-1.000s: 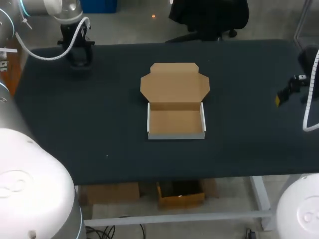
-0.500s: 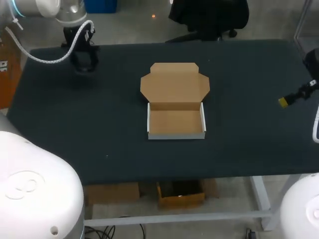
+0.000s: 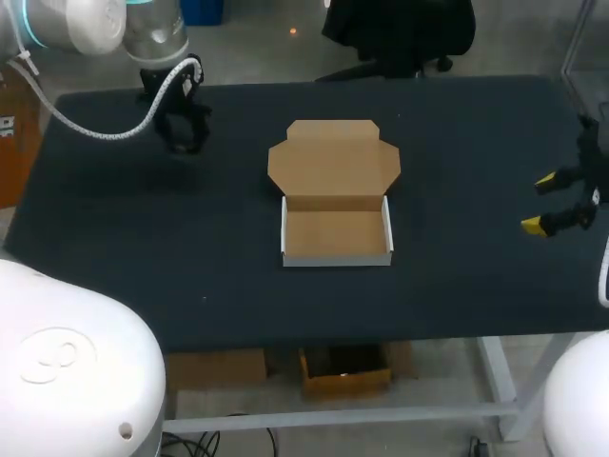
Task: Assemble the packaging by folding the flat box into shape, placing the metal phone stand inside, and closing the box properly
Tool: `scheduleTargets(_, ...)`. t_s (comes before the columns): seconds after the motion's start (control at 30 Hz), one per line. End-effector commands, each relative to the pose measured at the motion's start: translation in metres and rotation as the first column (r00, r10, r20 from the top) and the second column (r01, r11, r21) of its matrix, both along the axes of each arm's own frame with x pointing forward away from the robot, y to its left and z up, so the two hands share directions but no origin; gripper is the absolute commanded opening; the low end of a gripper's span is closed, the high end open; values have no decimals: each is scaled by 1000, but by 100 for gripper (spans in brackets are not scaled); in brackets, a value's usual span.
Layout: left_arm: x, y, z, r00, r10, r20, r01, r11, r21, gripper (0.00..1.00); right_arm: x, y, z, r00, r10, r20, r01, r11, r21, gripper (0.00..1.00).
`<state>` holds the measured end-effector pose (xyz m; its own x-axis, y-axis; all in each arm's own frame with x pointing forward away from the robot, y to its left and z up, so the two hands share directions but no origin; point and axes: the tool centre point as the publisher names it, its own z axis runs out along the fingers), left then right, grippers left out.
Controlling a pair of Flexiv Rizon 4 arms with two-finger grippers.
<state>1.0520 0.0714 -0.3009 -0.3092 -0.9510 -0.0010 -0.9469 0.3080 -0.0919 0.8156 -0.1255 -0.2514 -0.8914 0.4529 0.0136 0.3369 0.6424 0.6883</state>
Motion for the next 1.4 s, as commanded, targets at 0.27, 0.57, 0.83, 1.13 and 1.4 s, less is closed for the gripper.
scheduleTargets(0.27,-24,-25,8,958,-39,283,58,997,-60,0,15,26,-30,930,362,-64,-365,930,-43,100)
scheduleTargets(0.57,-33,-37,10,955,-68,289,89,994,-61,0,17,34,-45,931,352,-96,-356,934,-25,100)
scheduleTargets(0.83,-44,-51,14,948,-111,298,134,989,-58,0,17,34,-45,931,352,-96,-356,934,-25,100)
scheduleTargets(1.13,-50,-63,16,941,-151,304,175,983,-53,0,19,33,-45,930,355,-94,-358,933,-22,100)
scheduleTargets(1.4,-55,-70,18,939,-163,303,187,981,-54,0,29,38,-56,956,274,-107,-282,956,-77,100)
